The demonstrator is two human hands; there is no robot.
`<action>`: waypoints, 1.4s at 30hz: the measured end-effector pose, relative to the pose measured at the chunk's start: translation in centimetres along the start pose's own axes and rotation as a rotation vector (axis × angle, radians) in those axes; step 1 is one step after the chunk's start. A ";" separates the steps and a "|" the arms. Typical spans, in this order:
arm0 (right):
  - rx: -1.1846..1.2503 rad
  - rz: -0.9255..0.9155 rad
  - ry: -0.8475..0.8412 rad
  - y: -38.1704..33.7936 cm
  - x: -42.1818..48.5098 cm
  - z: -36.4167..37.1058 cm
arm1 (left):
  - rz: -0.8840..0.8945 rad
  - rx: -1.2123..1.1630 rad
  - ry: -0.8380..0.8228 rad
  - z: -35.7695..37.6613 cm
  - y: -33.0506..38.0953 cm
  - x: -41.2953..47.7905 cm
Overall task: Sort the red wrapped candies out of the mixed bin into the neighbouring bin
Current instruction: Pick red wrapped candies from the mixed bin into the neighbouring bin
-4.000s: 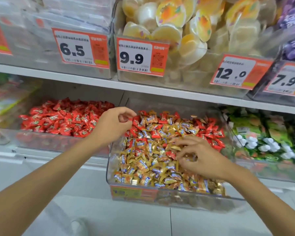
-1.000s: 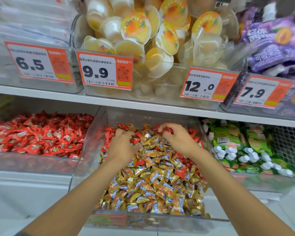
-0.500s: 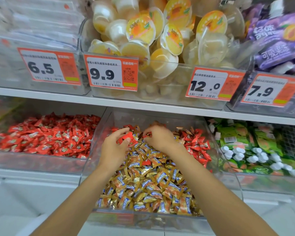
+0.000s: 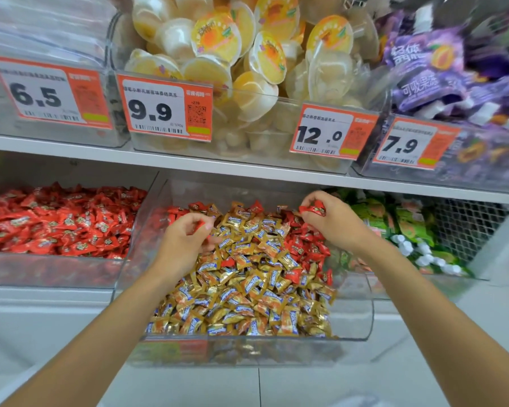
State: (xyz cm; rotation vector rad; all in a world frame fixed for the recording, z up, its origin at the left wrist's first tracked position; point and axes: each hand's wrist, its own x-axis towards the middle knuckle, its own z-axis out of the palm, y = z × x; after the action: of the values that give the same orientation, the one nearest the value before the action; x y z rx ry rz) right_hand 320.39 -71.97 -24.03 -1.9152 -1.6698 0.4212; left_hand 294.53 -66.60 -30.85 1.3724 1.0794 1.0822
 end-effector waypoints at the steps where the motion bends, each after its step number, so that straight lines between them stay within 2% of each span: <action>1: -0.060 -0.017 0.005 0.3 -0.2 -0.7 | -0.008 -0.033 -0.012 0.0 0.0 -0.1; 4: -0.119 -0.003 -0.060 1.1 -0.7 -1.5 | -0.050 -0.138 -0.053 0.3 0.2 -0.2; 9: -0.474 -0.031 0.025 2.0 -0.4 1.5 | -0.148 -0.415 -0.063 0.2 0.8 -0.3; 12: -0.850 -0.025 -0.009 1.8 0.0 3.5 | -0.155 -0.425 -0.109 0.1 0.9 -0.3; 14: -0.936 0.013 -0.050 2.0 0.5 4.7 | -0.153 -0.362 -0.139 0.0 0.9 -0.5; 16: -0.863 0.108 -0.132 2.1 0.9 6.0 | -0.132 -0.266 -0.164 0.0 0.7 -0.7; 19: -0.503 0.233 -0.181 2.0 1.4 6.9 | -0.096 -0.140 -0.166 0.1 0.4 -0.8; 22: -0.081 0.166 -0.134 1.8 0.3 5.8 | 0.004 -0.002 -0.154 0.2 -0.3 -0.6; 25: 0.155 0.088 -0.059 1.7 -1.0 4.7 | 0.134 0.212 -0.148 0.3 -1.3 -0.4; 28: 0.131 0.101 -0.015 2.5 -1.0 4.8 | 0.183 0.257 -0.152 0.5 -1.7 -0.5; 32: -0.020 0.190 -0.134 2.3 -0.1 6.9 | 0.196 0.236 -0.138 0.6 -1.5 -0.8; 35: -0.265 0.071 -0.131 0.9 -0.2 8.6 | 0.185 0.181 -0.141 0.6 -1.1 -0.7; 36: -0.269 0.004 -0.107 0.6 -0.4 8.7 | 0.186 0.174 -0.141 0.5 -0.9 -0.6; 39: -0.086 -0.088 -0.048 0.3 -0.7 7.7 | 0.183 0.205 -0.134 0.5 -0.6 -0.4; 42: 0.142 -0.045 -0.041 -0.3 -0.9 6.0 | 0.143 0.223 -0.121 0.6 -0.8 -0.1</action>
State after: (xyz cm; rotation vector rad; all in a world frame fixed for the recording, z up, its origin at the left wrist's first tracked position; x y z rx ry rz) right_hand 316.58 -71.57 -28.73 -1.7739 -1.6599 0.5490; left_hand 295.06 -66.81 -31.67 1.6922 1.0492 0.9877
